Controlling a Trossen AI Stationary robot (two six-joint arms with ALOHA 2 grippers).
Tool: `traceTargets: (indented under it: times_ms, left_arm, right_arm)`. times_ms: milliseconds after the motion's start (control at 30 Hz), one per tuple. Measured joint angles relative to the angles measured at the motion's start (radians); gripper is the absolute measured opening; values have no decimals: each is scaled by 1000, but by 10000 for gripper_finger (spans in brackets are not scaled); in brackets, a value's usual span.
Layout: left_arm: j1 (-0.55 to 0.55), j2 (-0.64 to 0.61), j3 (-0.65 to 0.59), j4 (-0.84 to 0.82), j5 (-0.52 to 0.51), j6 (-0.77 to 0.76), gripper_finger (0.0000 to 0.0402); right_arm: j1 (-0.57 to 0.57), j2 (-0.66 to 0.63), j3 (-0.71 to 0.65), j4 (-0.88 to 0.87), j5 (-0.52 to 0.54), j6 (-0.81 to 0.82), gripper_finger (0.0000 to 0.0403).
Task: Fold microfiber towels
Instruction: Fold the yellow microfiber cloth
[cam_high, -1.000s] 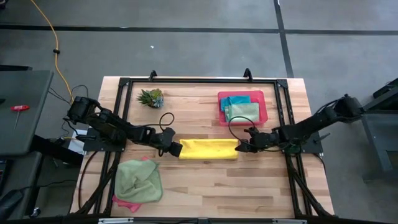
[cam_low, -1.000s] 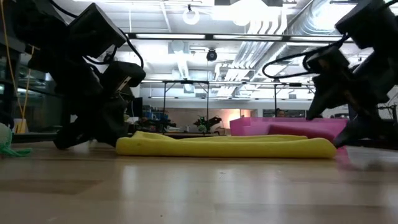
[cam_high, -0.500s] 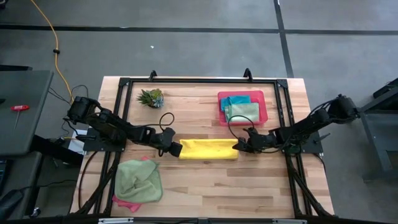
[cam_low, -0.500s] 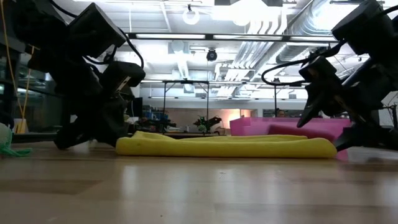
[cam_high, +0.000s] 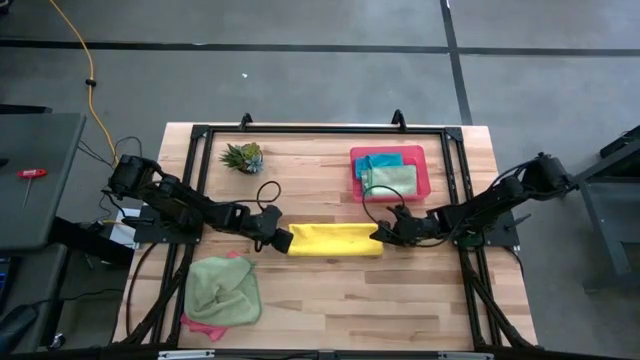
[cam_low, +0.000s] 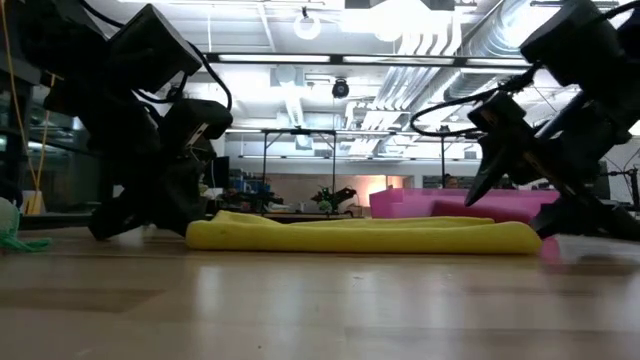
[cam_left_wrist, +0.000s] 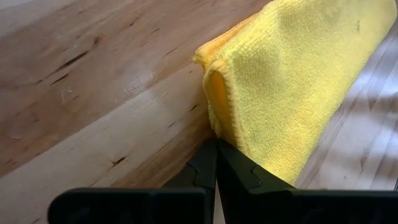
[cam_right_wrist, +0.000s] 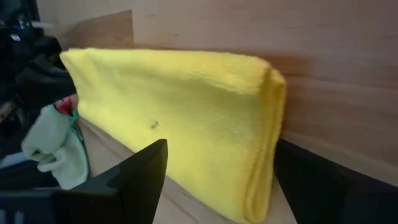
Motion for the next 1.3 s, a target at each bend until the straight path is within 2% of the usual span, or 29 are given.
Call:
traceTargets:
  times_ms: [267,467,600,900,1233,1300]
  left_arm:
    - [0,0,0,0,0,-1,0]
    - [0,0,0,0,-1,0,0]
    - [0,0,0,0,-1,8,0]
    - [0,0,-1,8,-1,16,0]
    - [0,1,51,63,-13,67,0]
    - [0,1,64,63,-21,79,0]
  right_arm:
    - [0,49,41,-9,14,11,280]
    - [0,51,39,48,13,15,269]
    - [0,47,38,46,0,16,229]
    - [0,-17,38,47,-7,15,98]
    - [0,-56,44,34,-12,60,9]
    - [0,-55,57,29,-13,61,5]
